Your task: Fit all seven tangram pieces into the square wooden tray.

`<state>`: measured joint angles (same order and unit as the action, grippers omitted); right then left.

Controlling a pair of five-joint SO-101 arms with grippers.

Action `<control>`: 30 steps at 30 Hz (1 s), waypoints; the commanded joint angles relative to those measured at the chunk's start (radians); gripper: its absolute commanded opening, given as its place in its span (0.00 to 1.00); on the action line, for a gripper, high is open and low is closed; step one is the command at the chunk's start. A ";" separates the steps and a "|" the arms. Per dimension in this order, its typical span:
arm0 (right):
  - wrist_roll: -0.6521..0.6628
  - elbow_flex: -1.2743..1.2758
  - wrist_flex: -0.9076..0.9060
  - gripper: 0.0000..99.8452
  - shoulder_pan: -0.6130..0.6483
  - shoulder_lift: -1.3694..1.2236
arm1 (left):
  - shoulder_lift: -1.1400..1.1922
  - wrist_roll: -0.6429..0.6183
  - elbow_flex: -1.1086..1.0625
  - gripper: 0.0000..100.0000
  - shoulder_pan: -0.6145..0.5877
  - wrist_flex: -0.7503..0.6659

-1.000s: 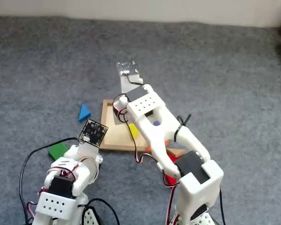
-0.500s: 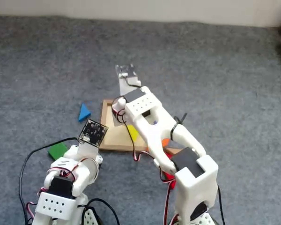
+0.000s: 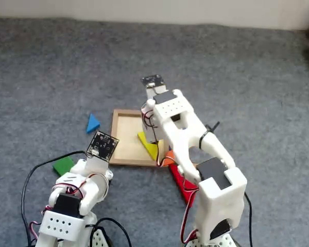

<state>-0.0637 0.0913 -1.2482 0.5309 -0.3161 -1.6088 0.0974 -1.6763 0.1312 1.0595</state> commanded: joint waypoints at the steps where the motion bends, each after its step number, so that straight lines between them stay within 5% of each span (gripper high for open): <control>1: 0.020 -0.045 -0.053 0.18 -0.007 0.051 | -0.008 0.008 -0.028 0.01 -0.004 0.000; 11: -0.061 -0.090 -0.054 0.18 0.130 0.174 | -0.008 0.008 -0.028 0.01 -0.004 0.000; 18: -0.155 -0.028 0.110 0.13 0.208 0.131 | -0.008 0.008 -0.028 0.01 -0.004 0.000; 30: -0.149 0.035 0.160 0.06 0.159 0.038 | -0.008 0.008 -0.028 0.01 -0.004 0.000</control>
<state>-0.2064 0.1036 -1.0978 0.7319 -0.2915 -1.6088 0.0974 -1.6763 0.1312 1.0595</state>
